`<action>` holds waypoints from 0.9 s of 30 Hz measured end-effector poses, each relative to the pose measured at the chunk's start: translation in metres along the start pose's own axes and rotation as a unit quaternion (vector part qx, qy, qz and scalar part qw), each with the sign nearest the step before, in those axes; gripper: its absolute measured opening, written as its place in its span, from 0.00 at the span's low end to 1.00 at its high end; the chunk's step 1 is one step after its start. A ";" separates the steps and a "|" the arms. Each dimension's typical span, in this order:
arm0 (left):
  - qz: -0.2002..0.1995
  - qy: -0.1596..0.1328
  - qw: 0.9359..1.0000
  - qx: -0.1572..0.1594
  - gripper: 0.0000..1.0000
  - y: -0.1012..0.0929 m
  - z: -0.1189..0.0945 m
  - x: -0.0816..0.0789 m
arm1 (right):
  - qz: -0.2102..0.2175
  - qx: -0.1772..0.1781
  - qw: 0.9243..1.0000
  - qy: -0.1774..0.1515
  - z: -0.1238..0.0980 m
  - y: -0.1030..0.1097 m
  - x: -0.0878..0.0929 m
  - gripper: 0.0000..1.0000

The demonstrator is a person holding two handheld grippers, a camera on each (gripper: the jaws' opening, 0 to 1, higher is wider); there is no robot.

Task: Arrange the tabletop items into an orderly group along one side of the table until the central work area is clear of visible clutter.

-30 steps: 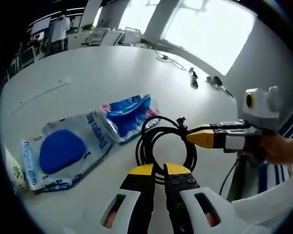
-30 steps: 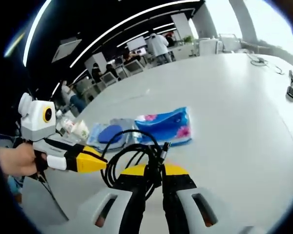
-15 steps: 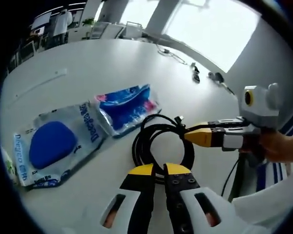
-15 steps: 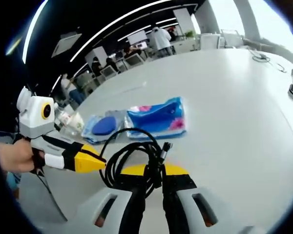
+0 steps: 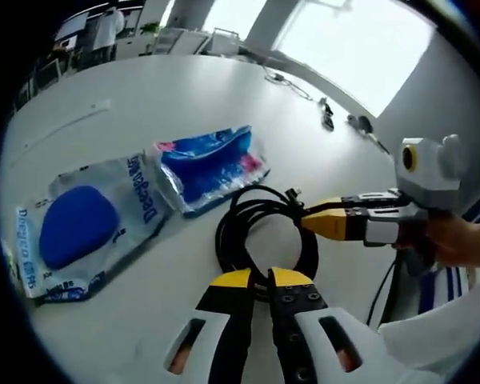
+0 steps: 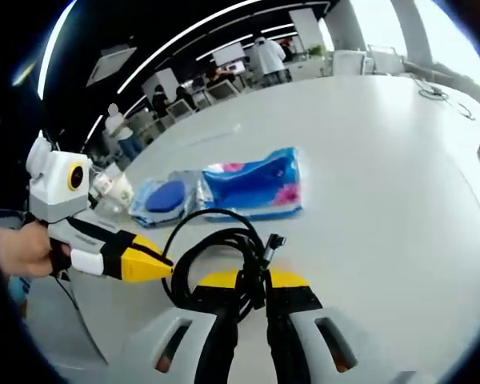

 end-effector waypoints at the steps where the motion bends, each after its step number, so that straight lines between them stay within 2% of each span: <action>1: 0.000 0.001 1.000 -0.001 0.02 0.000 0.001 0.000 | -0.003 0.000 1.000 0.001 0.001 -0.001 0.000 0.08; 10: -0.007 0.010 1.000 -0.005 0.02 0.001 0.006 0.004 | -0.016 0.004 1.000 0.016 0.004 -0.003 0.004 0.08; 27: -0.015 0.017 1.000 -0.010 0.03 0.004 0.013 0.008 | -0.018 0.000 1.000 0.019 0.007 -0.004 0.006 0.09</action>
Point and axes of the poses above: the point that each gripper's makers call its tool centre point, and the gripper's own axes: z roughly forward along the fingers, y roughly to its left, x roughly out of its underside, the point moved 8 cm from there along -z, roughly backward along the fingers, and after that the axes turned 11 degrees about y, right-handed, at the moved point
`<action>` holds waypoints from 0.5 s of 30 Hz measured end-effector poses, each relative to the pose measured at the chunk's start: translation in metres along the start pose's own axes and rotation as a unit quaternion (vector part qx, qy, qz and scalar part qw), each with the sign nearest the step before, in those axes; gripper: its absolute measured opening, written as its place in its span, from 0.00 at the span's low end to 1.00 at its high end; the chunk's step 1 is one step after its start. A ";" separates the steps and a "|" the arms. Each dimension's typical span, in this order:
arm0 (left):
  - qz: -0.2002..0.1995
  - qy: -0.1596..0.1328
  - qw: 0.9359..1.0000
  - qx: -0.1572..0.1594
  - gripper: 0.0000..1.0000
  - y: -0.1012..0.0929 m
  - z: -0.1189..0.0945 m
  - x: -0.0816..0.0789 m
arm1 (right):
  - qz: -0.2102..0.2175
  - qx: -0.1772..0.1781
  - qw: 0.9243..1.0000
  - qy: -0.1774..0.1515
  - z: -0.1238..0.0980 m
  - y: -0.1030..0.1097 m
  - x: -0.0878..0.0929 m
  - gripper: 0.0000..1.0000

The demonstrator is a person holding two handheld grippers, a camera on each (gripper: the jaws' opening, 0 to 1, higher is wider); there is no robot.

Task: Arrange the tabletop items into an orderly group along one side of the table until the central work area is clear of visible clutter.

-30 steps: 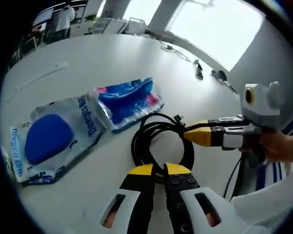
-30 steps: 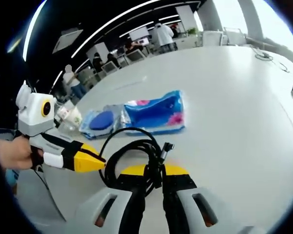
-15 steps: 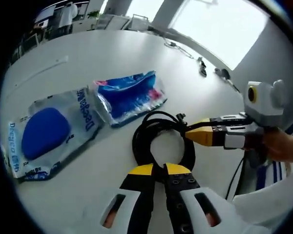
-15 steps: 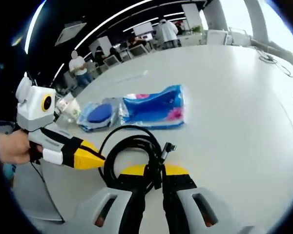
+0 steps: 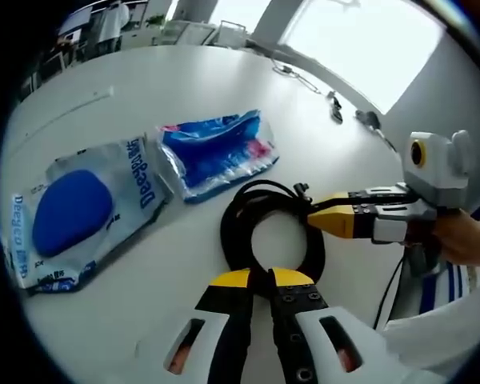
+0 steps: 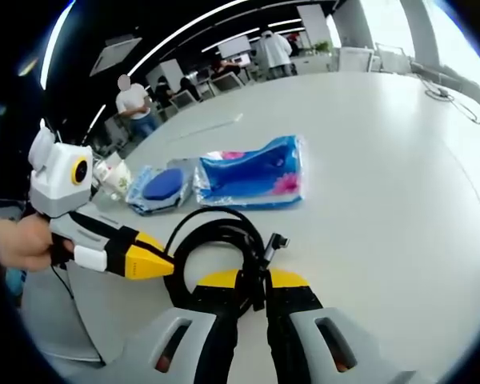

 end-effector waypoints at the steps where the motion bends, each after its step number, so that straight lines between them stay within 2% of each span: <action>1: -0.001 0.000 1.000 0.001 0.03 0.000 0.000 0.000 | 0.000 0.000 1.000 0.000 0.000 0.000 0.000 0.09; 15: -0.005 0.000 1.000 0.004 0.04 0.001 0.001 0.000 | -0.007 0.003 1.000 0.001 0.000 0.000 0.000 0.09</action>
Point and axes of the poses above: the point that each gripper's makers call its tool centre point, and the gripper's own axes: z roughly forward along the fingers, y roughly to its left, x roughly out of its underside, the point moved 8 cm from there along -z, roughly backward along the fingers, and after that the axes turned 11 degrees about y, right-handed, at the moved point
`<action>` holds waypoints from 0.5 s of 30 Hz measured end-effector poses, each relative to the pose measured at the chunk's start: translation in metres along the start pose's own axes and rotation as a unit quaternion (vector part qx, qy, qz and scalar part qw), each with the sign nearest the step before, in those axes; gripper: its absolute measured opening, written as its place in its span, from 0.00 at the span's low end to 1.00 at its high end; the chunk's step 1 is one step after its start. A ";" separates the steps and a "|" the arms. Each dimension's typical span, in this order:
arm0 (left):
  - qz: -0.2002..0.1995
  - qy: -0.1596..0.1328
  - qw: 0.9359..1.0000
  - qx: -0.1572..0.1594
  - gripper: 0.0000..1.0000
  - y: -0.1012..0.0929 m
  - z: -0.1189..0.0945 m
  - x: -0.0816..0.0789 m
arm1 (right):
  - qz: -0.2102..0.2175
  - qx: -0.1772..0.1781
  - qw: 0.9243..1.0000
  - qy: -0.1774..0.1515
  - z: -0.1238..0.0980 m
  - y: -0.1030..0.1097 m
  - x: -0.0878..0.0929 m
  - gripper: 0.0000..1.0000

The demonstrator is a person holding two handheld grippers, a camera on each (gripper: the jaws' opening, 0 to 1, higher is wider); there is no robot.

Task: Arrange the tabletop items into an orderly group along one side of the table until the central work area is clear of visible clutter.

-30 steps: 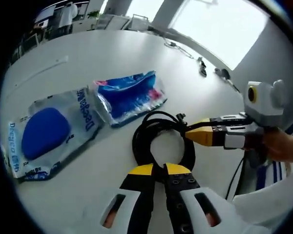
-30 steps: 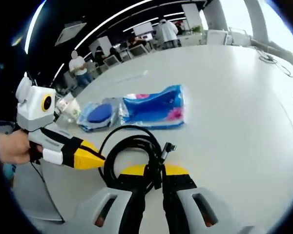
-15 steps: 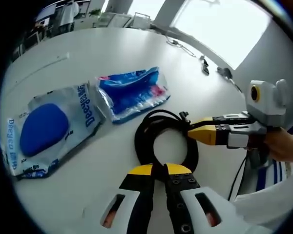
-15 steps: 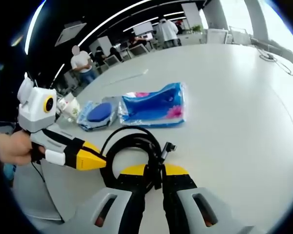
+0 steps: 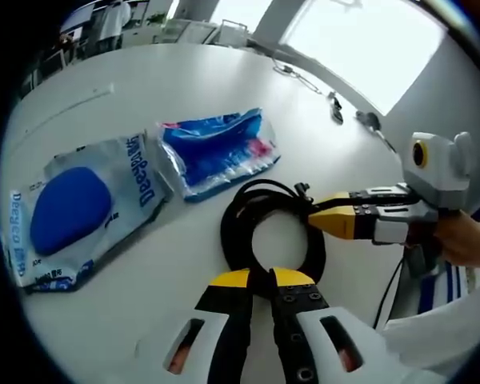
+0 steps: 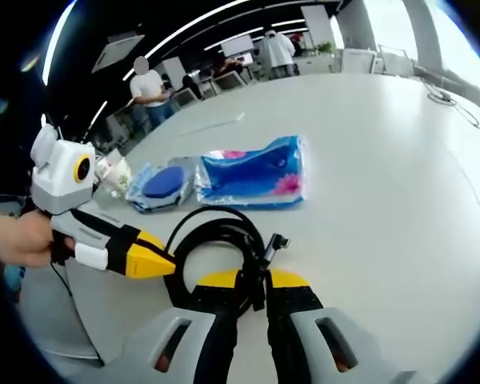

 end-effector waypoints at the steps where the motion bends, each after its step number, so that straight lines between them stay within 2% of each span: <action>1: 0.001 0.000 1.000 0.000 0.04 0.000 0.000 0.000 | -0.001 0.000 1.000 0.000 0.000 0.000 0.000 0.09; 4: 0.004 0.000 1.000 -0.001 0.04 0.000 0.000 0.000 | -0.005 0.000 1.000 0.000 -0.001 0.000 0.000 0.09; 7: 0.008 -0.001 1.000 -0.004 0.04 0.000 -0.002 0.000 | -0.059 0.011 0.998 0.001 -0.002 0.003 -0.002 0.10; 11: 0.008 -0.001 1.000 -0.007 0.04 0.002 -0.005 0.003 | -0.050 0.006 0.999 -0.002 -0.003 0.005 0.000 0.10; 15: 0.004 -0.016 1.000 -0.003 0.08 0.003 -0.012 0.004 | -0.062 -0.001 0.998 -0.021 -0.008 0.008 -0.004 0.11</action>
Point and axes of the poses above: the point that each gripper's makers call its tool centre point, and the gripper's own axes: z roughly forward along the fingers, y roughly to its left, x roughly out of its underside, the point moved 8 cm from there along -z, roughly backward along the fingers, and after that the axes turned 11 degrees about y, right-handed, at the moved point
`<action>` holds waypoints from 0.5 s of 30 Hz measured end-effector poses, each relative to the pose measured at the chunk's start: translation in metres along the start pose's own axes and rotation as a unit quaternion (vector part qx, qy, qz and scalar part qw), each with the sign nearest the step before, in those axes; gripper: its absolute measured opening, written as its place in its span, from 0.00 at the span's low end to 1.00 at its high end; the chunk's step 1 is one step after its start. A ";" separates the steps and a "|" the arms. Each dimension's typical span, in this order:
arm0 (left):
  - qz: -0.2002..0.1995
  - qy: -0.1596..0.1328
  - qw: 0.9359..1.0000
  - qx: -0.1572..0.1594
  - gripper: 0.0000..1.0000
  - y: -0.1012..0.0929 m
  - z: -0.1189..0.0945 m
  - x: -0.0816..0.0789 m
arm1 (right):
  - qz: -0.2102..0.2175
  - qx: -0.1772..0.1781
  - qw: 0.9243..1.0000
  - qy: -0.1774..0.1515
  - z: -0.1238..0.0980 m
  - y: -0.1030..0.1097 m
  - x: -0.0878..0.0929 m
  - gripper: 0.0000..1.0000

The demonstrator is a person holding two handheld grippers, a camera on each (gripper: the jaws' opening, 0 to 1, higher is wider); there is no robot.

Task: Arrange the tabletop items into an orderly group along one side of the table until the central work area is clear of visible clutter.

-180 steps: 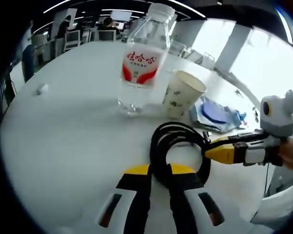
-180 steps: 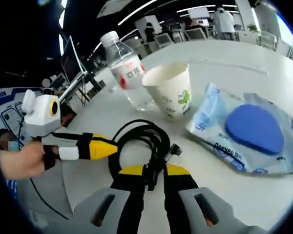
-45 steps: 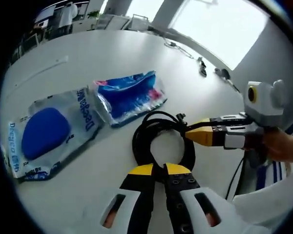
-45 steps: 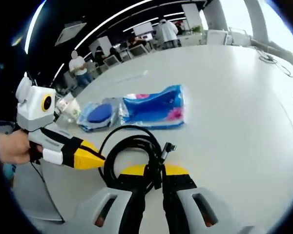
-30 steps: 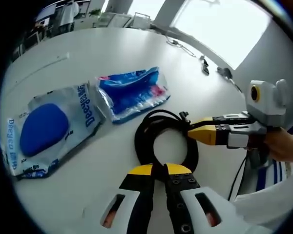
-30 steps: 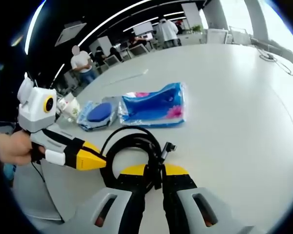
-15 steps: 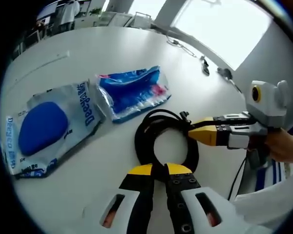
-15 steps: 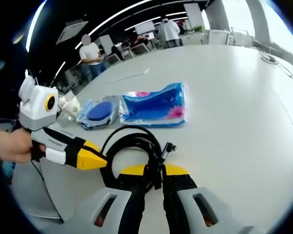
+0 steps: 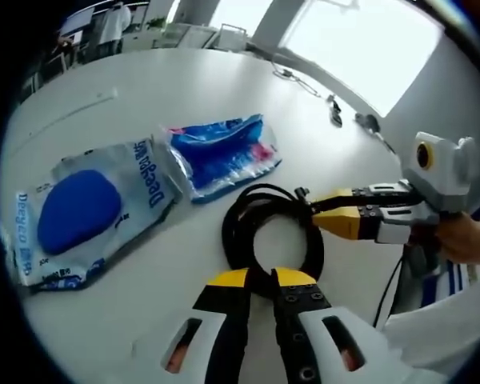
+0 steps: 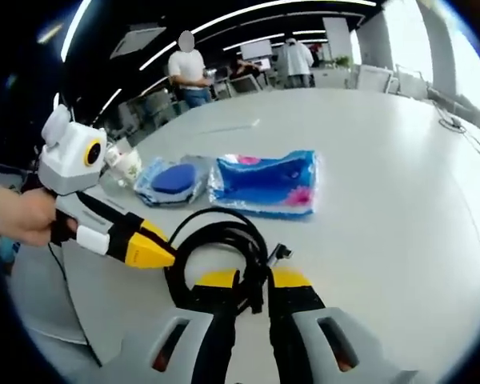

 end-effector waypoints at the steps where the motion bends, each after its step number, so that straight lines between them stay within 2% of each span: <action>1: 0.000 -0.009 1.000 0.003 0.10 0.000 -0.003 -0.001 | -0.002 -0.004 1.000 -0.002 -0.001 0.001 -0.002 0.12; 3: 0.000 -0.015 1.000 0.007 0.17 0.001 -0.007 0.000 | -0.017 -0.004 1.000 -0.005 -0.002 0.002 -0.004 0.14; 7: 0.008 -0.028 1.000 0.006 0.25 0.002 -0.014 0.000 | -0.011 -0.006 1.000 -0.006 -0.005 0.002 -0.005 0.21; 10: 0.007 -0.047 0.999 0.018 0.37 0.001 -0.021 -0.002 | -0.009 -0.007 1.000 -0.010 -0.007 0.003 -0.006 0.32; 11: 0.008 -0.059 0.998 0.024 0.42 0.000 -0.023 -0.003 | -0.012 -0.012 1.000 -0.008 -0.009 0.005 -0.006 0.36; 13: 0.011 -0.100 0.995 0.027 0.50 -0.002 -0.030 -0.006 | -0.018 -0.017 1.000 -0.017 -0.012 0.008 -0.008 0.39; 15: 0.011 -0.104 0.994 0.023 0.61 -0.002 -0.035 -0.003 | -0.022 -0.020 0.999 -0.020 -0.014 0.011 -0.009 0.42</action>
Point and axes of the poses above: the point that each gripper's makers call its tool centre point, and the gripper's own axes: z roughly forward along the fingers, y roughly to its left, x roughly out of its underside, the point moved 8 cm from there along -z, roughly backward along the fingers, and after that the axes turned 11 degrees about y, right-handed, at the moved point
